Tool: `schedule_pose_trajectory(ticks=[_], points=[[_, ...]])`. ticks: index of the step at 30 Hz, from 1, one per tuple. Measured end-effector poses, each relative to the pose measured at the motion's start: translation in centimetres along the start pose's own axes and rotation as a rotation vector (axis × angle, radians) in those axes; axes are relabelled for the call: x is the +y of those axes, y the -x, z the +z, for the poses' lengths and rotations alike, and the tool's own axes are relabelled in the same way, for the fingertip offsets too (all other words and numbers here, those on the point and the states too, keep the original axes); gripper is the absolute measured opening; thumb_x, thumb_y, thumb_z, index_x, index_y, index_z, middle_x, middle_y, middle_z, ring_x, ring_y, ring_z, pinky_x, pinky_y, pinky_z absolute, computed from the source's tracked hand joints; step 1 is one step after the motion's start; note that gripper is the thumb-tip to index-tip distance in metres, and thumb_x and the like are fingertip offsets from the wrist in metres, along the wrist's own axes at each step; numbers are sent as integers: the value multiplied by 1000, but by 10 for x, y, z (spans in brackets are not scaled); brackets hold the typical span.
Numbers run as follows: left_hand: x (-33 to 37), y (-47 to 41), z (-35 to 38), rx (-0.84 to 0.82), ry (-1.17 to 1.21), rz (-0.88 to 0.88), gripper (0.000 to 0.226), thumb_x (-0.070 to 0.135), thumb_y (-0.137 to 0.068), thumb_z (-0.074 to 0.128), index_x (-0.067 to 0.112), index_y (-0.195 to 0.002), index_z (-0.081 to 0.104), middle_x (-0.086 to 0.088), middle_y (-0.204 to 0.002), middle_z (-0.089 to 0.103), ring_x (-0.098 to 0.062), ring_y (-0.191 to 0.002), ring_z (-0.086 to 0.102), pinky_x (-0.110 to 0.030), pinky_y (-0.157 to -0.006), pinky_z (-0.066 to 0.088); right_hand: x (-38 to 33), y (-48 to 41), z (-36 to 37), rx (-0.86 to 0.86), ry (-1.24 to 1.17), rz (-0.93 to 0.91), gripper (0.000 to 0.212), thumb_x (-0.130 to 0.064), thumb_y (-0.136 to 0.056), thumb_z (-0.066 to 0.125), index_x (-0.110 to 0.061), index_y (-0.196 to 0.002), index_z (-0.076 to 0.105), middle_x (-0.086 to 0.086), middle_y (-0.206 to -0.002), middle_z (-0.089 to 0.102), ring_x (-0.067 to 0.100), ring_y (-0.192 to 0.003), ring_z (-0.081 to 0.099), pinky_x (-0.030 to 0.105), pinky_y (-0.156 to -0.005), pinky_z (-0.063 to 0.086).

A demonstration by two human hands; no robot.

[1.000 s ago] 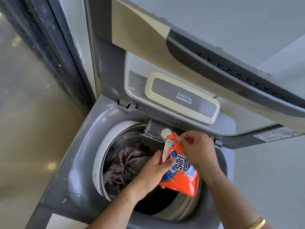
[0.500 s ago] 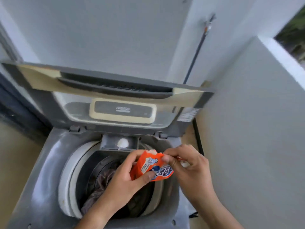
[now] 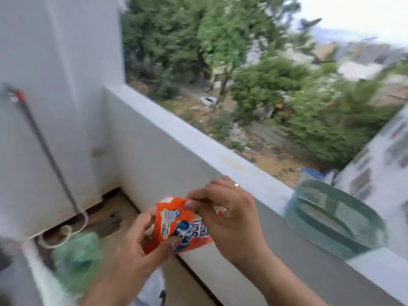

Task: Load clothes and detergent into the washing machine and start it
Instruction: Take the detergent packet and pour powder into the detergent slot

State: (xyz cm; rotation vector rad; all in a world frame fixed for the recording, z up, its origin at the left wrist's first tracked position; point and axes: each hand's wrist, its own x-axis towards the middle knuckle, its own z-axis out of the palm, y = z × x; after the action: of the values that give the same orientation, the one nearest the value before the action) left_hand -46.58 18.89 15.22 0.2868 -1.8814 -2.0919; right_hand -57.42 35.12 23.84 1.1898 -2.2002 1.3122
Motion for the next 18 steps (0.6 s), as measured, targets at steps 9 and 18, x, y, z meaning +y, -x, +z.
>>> schedule_pose_trajectory(ticks=[9,18], points=[[28,-64,209,-416,37,29,36,25,-88,92,33,-120,76,-9,-126,86,-30,-117,84,-41,-94,71,69,30,-209,286,204,147,6,-15,-89,90,-18,-91,86,-24,-83,68,4,-84,68,12,-77,47],[44,-107,324,-606,93,66,49,24,-90,85,13,-133,65,-13,-126,84,-30,-117,83,-43,-96,70,109,36,-304,447,271,223,6,-11,-90,89,-15,-90,85,-9,-84,76,13,-83,72,31,-75,58]])
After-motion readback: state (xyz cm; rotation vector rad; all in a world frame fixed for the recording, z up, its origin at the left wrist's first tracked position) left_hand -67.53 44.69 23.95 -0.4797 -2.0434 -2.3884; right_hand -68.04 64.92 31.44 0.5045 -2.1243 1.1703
